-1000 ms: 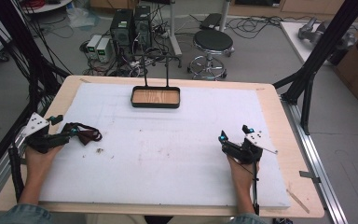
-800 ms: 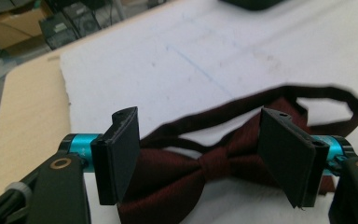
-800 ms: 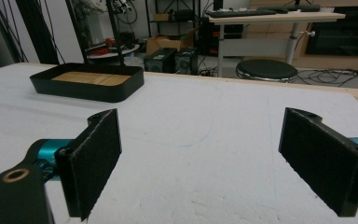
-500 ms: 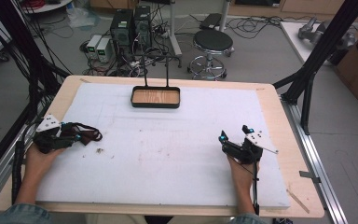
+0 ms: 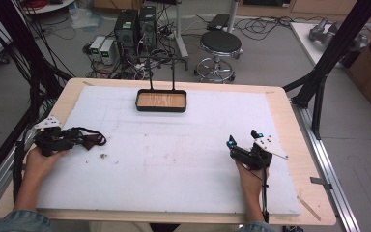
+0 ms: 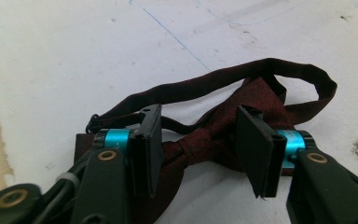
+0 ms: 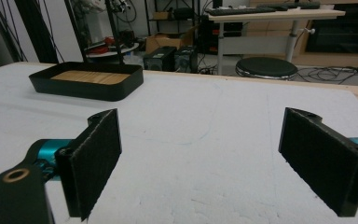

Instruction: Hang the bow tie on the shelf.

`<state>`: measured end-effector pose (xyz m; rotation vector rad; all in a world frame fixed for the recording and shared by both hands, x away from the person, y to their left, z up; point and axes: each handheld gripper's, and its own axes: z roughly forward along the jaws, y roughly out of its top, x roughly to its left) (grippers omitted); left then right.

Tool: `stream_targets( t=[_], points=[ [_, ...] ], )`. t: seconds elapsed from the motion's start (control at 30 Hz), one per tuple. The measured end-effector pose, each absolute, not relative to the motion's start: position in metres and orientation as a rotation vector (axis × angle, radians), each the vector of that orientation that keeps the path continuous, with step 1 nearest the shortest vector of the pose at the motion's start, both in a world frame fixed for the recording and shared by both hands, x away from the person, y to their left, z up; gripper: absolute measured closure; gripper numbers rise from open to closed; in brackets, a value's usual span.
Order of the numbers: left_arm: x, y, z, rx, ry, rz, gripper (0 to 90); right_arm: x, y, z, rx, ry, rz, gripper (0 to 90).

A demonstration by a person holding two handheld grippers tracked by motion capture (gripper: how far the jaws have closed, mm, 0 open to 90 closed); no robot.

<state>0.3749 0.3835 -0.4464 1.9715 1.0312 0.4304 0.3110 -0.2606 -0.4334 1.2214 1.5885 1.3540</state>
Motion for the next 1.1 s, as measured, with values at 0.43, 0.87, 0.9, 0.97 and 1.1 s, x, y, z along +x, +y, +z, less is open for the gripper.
stream_targets(
  t=[0.43, 0.87, 0.9, 0.97, 1.1],
  points=[
    [0.371, 0.388, -0.449, 1.920, 1.011, 0.408, 74.2, 0.311, -0.260, -0.434, 1.224, 1.594, 1.351, 13.9],
    [0.365, 0.383, -0.439, 1.851, 1.024, 0.448, 79.7, 0.311, -0.261, -0.434, 1.226, 1.591, 1.353, 13.9],
    [0.365, 0.383, -0.437, 1.839, 1.032, 0.450, 79.9, 0.312, -0.261, -0.434, 1.226, 1.591, 1.353, 13.9],
    [0.364, 0.382, -0.434, 1.806, 1.038, 0.448, 80.0, 0.312, -0.261, -0.434, 1.225, 1.591, 1.352, 13.9],
    [0.362, 0.379, -0.425, 1.752, 1.002, 0.419, 80.0, 0.311, -0.261, -0.434, 1.227, 1.590, 1.354, 13.9]
  ],
)
